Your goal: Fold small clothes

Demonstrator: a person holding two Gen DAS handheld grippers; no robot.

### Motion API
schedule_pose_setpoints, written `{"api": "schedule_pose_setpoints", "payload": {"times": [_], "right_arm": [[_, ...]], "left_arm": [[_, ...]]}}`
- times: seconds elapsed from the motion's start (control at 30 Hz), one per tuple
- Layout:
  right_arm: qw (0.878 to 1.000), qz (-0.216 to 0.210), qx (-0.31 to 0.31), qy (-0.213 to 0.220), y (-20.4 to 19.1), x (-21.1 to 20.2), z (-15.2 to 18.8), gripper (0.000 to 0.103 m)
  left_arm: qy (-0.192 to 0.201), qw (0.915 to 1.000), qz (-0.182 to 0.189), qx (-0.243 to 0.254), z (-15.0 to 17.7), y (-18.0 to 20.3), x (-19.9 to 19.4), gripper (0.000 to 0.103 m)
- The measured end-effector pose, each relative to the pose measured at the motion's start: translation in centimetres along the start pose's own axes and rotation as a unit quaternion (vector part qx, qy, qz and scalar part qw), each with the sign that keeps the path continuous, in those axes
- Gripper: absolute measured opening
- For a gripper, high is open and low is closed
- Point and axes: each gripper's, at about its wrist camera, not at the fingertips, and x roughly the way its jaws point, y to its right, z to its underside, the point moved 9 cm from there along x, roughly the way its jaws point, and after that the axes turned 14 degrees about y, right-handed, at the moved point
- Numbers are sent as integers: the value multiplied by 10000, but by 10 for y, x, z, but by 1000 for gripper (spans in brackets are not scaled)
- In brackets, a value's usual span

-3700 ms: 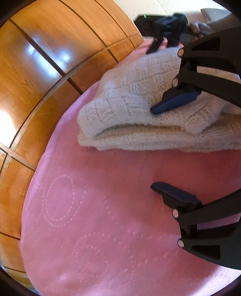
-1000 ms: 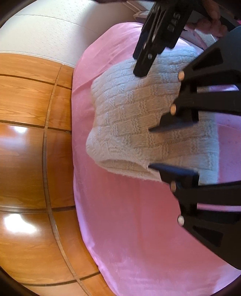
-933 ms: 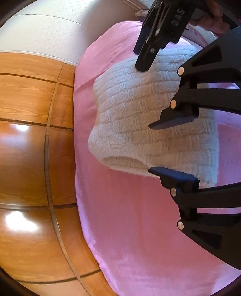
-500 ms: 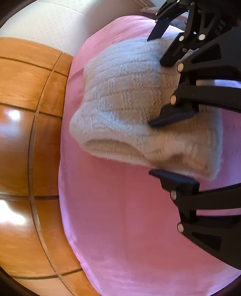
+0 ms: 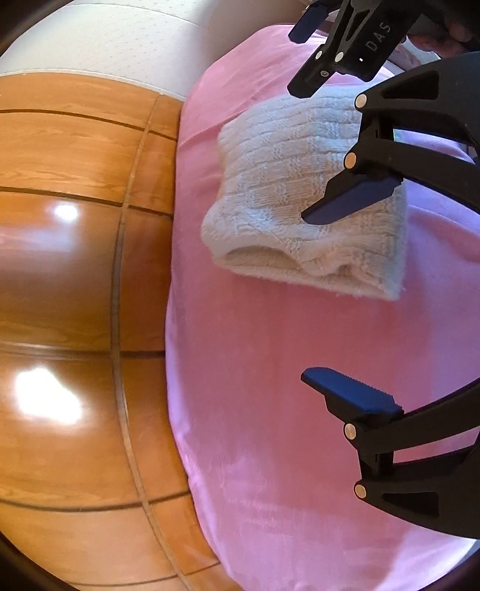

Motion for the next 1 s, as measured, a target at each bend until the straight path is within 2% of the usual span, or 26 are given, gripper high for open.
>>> {"api": "schedule_pose_setpoints", "payload": {"times": [0.03,0.17,0.47,0.57,1.0], "right_arm": [[10000,54,26,32,1,-2,-1,100],[9996,206,168,87,6,-8,-3,100],[9996,240,98,142,6,-20,0,100],[9993,317,97,200,6,-22,0,101],[9994,293,144,154,9,-17,4,101]], "left_arm": [[40,10000,-35,-2,-1,-1,-3,88],[194,9997,-155,82,-4,1,-16,93],[236,9994,-114,243,-3,10,-23,94],[255,9994,-107,212,-3,11,-25,98],[221,9994,-125,247,-3,15,-23,98]]}}
